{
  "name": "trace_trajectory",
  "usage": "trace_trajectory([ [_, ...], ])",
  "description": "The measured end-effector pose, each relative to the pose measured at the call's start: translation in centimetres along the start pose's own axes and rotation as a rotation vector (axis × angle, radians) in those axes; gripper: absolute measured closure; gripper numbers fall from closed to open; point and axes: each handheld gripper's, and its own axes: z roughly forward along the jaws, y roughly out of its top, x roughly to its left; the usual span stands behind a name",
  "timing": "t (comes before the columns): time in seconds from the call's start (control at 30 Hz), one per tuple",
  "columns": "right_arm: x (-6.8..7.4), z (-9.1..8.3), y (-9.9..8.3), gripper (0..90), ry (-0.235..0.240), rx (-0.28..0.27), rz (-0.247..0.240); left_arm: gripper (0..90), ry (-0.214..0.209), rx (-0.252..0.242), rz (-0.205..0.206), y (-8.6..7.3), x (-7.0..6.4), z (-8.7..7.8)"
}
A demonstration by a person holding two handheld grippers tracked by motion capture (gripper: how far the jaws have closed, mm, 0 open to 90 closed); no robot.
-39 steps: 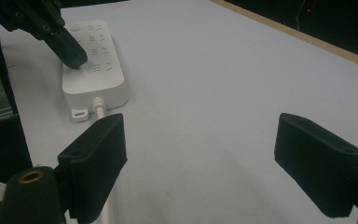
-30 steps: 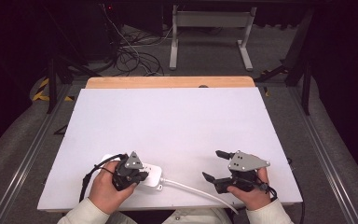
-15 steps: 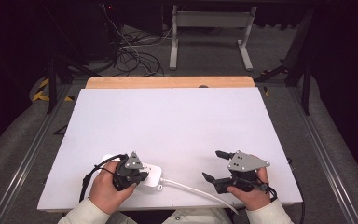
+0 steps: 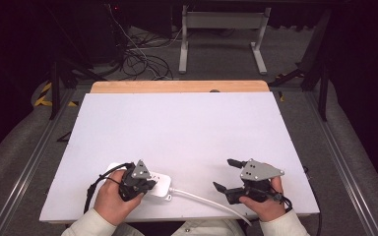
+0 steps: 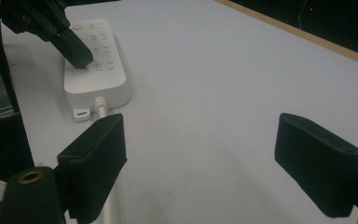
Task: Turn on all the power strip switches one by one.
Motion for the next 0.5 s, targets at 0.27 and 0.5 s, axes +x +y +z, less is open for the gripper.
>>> trace_trajectory([
  [0.27,0.03,0.04,-0.01,16.8,0.000,0.002,0.002,90.0,0.018,0.004,0.014,0.02,-0.39,0.04],
  [0.5,0.09,0.09,0.01,16.8,0.000,0.005,0.001,90.0,0.007,0.011,0.015,0.01,-0.62,0.14],
])
